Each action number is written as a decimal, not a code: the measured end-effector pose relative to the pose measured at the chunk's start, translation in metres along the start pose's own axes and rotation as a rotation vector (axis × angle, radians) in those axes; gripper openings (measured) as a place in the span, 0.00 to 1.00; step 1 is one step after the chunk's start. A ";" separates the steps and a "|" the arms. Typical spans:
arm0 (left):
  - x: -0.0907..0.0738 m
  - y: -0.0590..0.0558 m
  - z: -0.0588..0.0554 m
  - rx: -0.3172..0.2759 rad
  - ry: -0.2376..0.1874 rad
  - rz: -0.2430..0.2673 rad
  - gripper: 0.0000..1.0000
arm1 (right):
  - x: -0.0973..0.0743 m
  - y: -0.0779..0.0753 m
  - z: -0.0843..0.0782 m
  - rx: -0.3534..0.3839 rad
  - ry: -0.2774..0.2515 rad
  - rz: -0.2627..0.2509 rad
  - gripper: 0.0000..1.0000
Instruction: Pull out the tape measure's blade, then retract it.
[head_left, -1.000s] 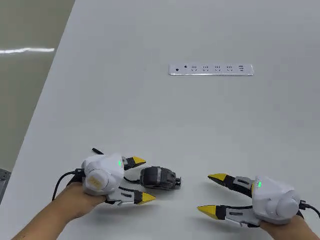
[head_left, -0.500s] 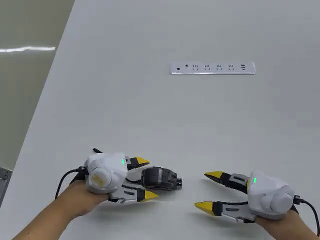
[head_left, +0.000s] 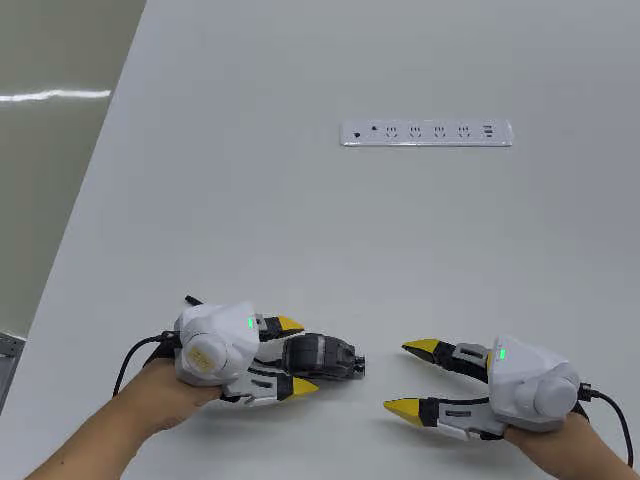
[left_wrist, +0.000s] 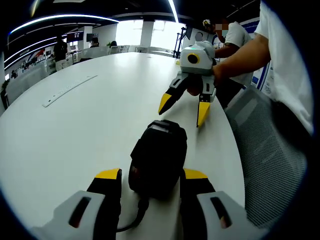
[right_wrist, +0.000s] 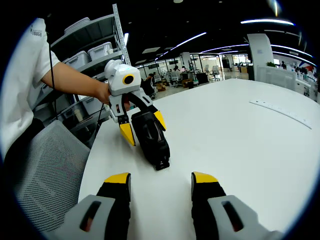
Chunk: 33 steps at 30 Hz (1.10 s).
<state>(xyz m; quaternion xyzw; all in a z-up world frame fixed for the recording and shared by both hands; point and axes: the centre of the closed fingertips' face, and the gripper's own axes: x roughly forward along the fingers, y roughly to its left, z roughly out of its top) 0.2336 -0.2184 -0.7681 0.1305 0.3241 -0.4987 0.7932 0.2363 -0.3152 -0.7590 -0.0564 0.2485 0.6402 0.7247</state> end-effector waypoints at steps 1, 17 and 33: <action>0.000 0.000 0.000 0.000 0.001 -0.002 0.43 | 0.000 0.000 0.000 0.001 0.000 0.001 0.48; 0.001 -0.001 -0.003 -0.017 0.001 -0.012 0.32 | 0.003 0.001 -0.003 0.007 0.007 0.012 0.47; 0.002 0.000 -0.003 -0.013 -0.002 -0.011 0.31 | 0.009 0.000 -0.002 -0.004 0.002 0.015 0.45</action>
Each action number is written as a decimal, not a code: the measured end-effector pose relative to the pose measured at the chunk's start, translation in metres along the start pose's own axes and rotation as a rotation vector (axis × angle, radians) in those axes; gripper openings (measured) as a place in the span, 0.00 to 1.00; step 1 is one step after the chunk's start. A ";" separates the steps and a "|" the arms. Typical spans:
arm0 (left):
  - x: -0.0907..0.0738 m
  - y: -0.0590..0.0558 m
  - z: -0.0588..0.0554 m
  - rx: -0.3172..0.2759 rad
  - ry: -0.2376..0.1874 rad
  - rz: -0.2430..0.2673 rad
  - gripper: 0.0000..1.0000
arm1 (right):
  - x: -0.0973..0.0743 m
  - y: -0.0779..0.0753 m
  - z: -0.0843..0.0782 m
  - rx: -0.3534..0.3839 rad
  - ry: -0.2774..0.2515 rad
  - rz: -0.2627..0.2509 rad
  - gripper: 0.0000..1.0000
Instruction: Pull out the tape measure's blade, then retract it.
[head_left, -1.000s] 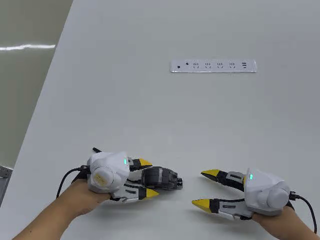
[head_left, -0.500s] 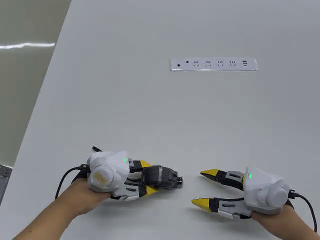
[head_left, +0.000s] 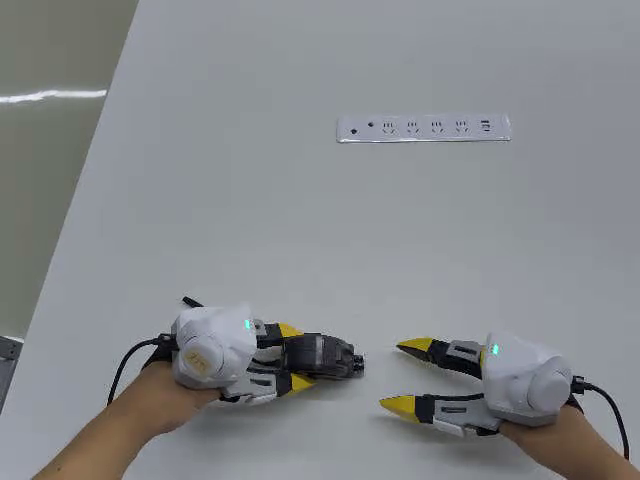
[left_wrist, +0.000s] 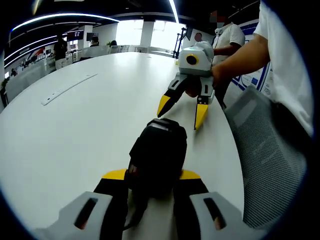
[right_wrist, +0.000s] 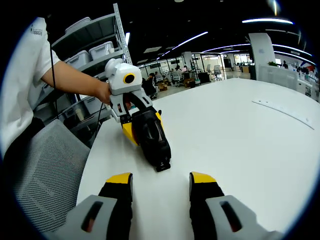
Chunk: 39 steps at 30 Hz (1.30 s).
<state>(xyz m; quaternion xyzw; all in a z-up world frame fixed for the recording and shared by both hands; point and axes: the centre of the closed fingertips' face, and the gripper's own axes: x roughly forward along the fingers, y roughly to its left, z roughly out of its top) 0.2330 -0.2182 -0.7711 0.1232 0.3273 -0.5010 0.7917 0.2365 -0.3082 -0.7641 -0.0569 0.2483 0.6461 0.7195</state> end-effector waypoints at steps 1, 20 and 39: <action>0.000 0.000 0.000 0.001 0.001 0.000 0.31 | 0.001 -0.001 0.002 -0.007 -0.006 -0.003 0.45; 0.000 -0.001 0.000 0.016 0.009 -0.003 0.31 | 0.022 -0.002 0.003 -0.084 0.003 0.044 0.40; 0.001 0.000 -0.001 0.003 0.018 -0.011 0.31 | 0.036 -0.003 -0.001 -0.161 0.001 0.073 0.30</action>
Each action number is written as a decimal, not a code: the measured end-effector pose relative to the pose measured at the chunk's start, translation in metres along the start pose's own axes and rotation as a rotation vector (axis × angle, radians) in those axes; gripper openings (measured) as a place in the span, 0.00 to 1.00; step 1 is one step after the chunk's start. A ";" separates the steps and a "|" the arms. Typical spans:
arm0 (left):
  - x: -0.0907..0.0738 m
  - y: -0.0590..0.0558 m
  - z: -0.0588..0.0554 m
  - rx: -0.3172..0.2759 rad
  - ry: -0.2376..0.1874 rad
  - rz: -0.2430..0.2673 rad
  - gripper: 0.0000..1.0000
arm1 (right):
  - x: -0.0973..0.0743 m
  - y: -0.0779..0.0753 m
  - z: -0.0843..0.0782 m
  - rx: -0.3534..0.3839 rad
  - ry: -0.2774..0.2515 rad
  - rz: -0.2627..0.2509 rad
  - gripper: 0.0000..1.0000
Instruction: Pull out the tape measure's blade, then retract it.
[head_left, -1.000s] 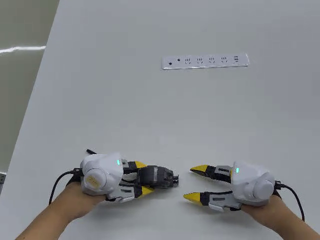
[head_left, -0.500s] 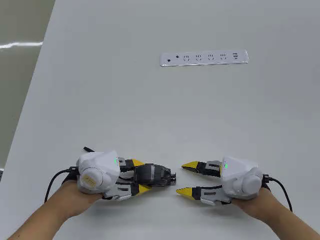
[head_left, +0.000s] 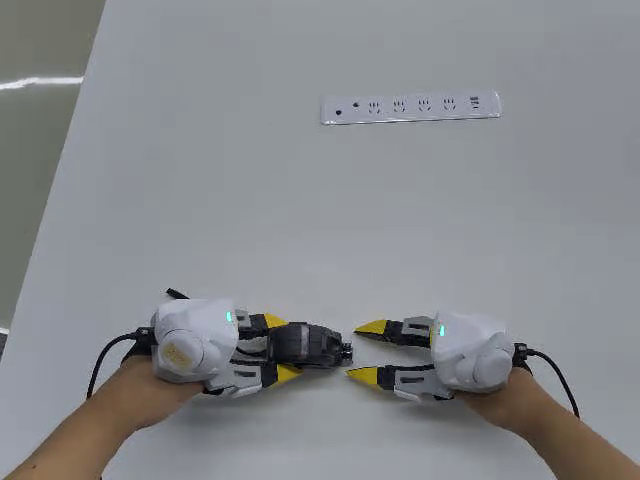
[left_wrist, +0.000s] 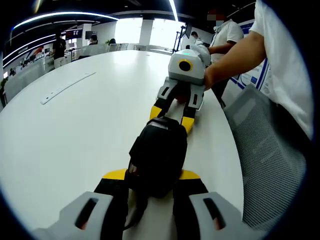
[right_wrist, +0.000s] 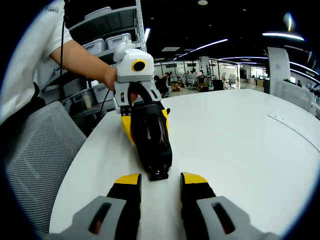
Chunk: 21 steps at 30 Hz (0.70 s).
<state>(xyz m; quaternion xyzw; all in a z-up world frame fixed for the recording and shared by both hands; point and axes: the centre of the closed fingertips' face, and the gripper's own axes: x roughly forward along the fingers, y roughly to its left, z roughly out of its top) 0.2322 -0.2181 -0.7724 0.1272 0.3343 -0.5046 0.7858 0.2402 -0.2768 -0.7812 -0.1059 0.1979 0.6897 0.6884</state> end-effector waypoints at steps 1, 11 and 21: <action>0.000 0.000 0.000 0.000 0.000 -0.001 0.31 | 0.000 -0.001 -0.001 -0.001 0.001 0.000 0.30; 0.000 0.000 0.000 0.006 0.009 0.000 0.31 | 0.004 0.000 -0.001 -0.022 -0.014 0.020 0.26; 0.001 0.000 0.000 0.007 0.008 -0.001 0.31 | 0.008 0.001 -0.001 -0.038 -0.020 0.030 0.21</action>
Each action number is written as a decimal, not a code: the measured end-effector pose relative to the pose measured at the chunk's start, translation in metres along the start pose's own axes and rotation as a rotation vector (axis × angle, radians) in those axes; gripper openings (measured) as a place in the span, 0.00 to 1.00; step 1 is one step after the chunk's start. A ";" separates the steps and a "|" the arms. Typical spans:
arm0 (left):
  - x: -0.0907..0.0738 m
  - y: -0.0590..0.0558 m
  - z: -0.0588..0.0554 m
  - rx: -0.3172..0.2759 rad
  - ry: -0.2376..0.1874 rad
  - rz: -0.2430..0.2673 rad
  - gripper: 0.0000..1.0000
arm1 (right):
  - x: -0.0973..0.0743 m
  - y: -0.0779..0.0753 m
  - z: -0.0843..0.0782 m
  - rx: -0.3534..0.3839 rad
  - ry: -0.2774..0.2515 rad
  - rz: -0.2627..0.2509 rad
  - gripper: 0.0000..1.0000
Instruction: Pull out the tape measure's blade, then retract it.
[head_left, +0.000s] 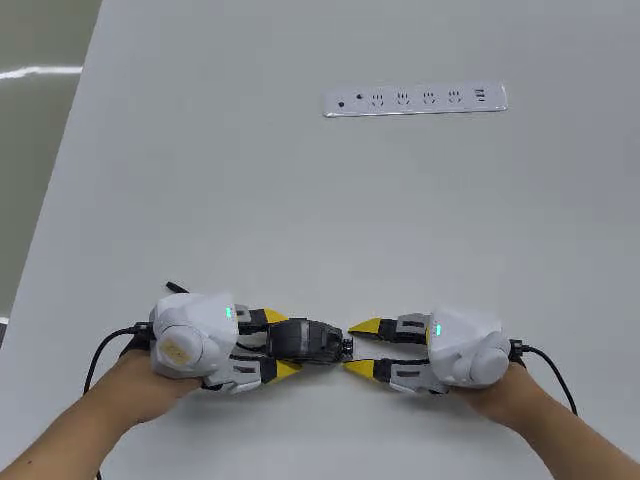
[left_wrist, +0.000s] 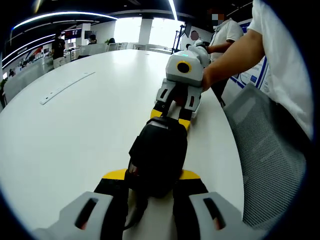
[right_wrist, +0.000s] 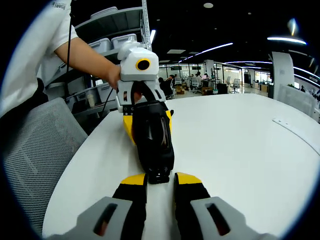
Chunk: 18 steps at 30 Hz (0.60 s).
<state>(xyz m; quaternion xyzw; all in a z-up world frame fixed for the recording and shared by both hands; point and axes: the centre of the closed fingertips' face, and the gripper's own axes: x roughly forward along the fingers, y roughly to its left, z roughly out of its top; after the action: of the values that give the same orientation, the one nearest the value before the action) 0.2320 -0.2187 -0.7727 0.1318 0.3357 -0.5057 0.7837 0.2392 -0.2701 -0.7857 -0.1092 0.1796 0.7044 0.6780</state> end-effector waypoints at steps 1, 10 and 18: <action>0.000 0.000 0.000 -0.001 -0.001 0.001 0.31 | 0.001 0.000 0.000 -0.009 0.003 0.002 0.19; 0.000 0.000 0.000 0.006 0.004 0.004 0.31 | 0.002 0.001 0.000 -0.020 -0.001 0.012 0.14; 0.000 0.001 -0.001 0.005 0.003 0.006 0.30 | 0.002 0.002 0.001 -0.024 -0.007 0.015 0.13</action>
<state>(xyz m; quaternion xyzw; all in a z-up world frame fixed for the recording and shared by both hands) 0.2324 -0.2181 -0.7738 0.1359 0.3352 -0.5039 0.7844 0.2371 -0.2678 -0.7855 -0.1136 0.1696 0.7118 0.6721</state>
